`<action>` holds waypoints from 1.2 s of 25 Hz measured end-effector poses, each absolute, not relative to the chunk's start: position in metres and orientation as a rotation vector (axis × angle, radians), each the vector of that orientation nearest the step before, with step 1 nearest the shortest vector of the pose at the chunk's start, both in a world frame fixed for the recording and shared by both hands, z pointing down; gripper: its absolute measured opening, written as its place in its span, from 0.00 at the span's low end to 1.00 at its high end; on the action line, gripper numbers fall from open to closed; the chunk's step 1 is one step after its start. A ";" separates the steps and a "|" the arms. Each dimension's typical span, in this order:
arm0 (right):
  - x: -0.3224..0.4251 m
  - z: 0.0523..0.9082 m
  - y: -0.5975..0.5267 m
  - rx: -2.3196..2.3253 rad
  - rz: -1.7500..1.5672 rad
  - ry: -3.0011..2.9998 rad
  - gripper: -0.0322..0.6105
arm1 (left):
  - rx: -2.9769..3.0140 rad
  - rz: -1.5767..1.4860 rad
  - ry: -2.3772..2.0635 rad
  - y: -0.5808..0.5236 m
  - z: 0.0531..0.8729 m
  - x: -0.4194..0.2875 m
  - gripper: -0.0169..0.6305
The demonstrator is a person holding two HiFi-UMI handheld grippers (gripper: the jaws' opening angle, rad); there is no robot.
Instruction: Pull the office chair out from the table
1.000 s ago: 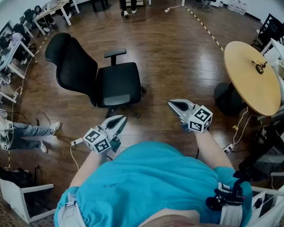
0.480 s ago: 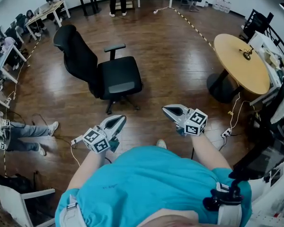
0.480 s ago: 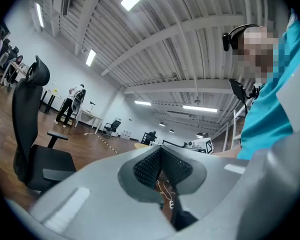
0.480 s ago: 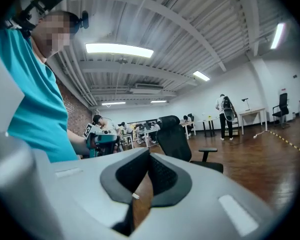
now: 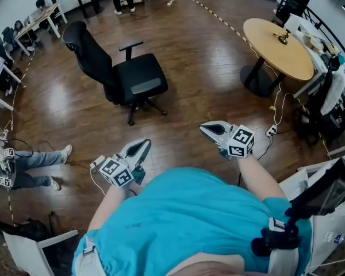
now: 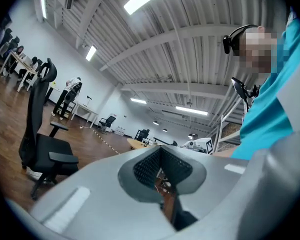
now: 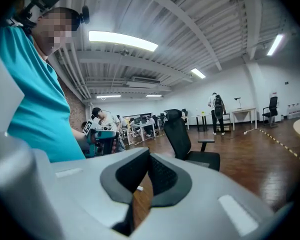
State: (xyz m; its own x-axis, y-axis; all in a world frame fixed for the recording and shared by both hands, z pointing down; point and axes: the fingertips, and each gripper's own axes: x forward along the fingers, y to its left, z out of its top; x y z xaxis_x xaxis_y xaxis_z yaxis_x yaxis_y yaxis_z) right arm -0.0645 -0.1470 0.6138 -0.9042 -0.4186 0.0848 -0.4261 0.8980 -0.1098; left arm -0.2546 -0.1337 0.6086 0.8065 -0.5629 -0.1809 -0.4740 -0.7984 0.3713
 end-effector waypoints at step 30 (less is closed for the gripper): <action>0.122 0.657 0.068 0.547 0.237 -3.121 0.06 | 2.702 -0.324 -0.825 0.091 0.628 -0.038 0.03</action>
